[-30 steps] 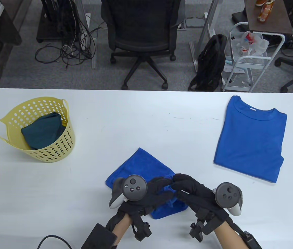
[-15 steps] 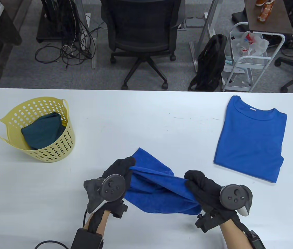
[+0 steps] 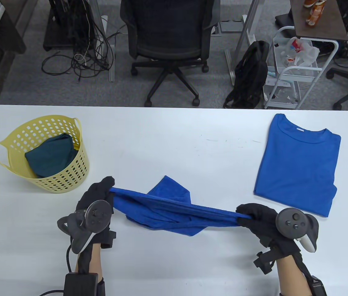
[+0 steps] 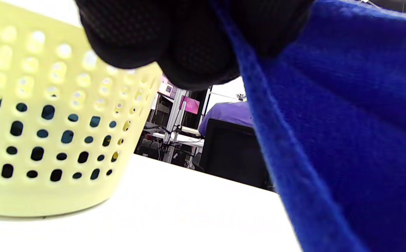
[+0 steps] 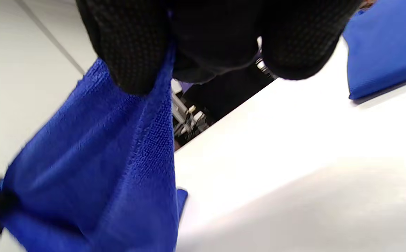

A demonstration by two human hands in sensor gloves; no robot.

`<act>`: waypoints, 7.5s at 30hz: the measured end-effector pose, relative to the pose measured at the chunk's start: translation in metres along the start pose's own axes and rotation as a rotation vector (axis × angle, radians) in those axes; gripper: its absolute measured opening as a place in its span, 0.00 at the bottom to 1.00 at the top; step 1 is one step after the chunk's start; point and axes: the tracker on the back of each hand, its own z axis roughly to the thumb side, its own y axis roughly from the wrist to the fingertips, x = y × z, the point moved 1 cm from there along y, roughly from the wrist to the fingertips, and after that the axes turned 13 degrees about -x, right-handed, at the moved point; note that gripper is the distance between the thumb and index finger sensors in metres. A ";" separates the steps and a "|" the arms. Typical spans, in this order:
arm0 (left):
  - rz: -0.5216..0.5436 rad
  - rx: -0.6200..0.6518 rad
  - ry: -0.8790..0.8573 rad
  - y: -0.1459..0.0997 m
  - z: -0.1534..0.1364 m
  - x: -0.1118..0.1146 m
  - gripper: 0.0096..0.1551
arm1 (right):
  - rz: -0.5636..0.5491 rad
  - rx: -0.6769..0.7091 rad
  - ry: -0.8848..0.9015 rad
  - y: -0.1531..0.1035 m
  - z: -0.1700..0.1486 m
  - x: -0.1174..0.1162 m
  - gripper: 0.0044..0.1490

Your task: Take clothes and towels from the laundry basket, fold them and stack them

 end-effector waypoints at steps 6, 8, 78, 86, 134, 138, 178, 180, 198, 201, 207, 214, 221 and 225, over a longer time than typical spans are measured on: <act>-0.132 0.151 0.003 0.008 -0.015 0.003 0.28 | -0.093 -0.030 0.288 0.000 -0.022 0.024 0.25; -0.264 0.260 -0.062 0.011 -0.017 0.005 0.28 | -0.101 -0.046 0.342 -0.001 -0.029 0.030 0.24; -0.635 0.104 -0.780 0.014 -0.051 0.071 0.27 | -0.071 0.048 0.470 0.003 -0.049 0.039 0.23; -0.639 0.155 -0.838 0.014 -0.048 0.066 0.25 | -0.063 0.013 0.458 0.004 -0.055 0.036 0.23; -1.108 0.335 -0.974 -0.004 -0.048 0.048 0.24 | 0.474 0.044 0.553 -0.007 -0.047 0.049 0.23; -1.004 0.134 -0.610 -0.003 -0.070 0.042 0.24 | 0.351 -0.059 0.319 -0.008 -0.044 0.053 0.22; -0.548 -0.040 0.440 0.075 0.032 0.129 0.37 | -0.127 -0.337 -0.925 0.117 0.000 -0.031 0.38; -0.480 0.021 0.357 0.062 0.027 0.111 0.41 | -0.162 -0.313 -0.798 0.099 0.002 -0.011 0.39; -0.232 0.117 0.016 -0.021 -0.042 0.032 0.41 | 0.025 -0.803 -0.639 0.078 0.001 -0.068 0.58; -0.236 0.108 0.022 -0.021 -0.051 0.036 0.41 | 0.007 -0.846 -0.639 0.085 0.011 -0.078 0.55; -0.259 0.114 0.067 -0.020 -0.057 0.046 0.42 | -0.004 -0.882 -0.580 0.087 0.005 -0.087 0.51; -0.292 0.139 0.070 -0.019 -0.055 0.050 0.42 | 0.113 -0.721 -0.493 0.084 0.003 -0.075 0.23; -0.294 0.139 0.049 -0.019 -0.057 0.048 0.42 | 0.462 -0.507 0.191 0.074 -0.042 -0.030 0.44; -0.301 0.143 0.050 -0.019 -0.056 0.048 0.43 | 0.595 -0.404 0.302 0.066 -0.064 -0.028 0.49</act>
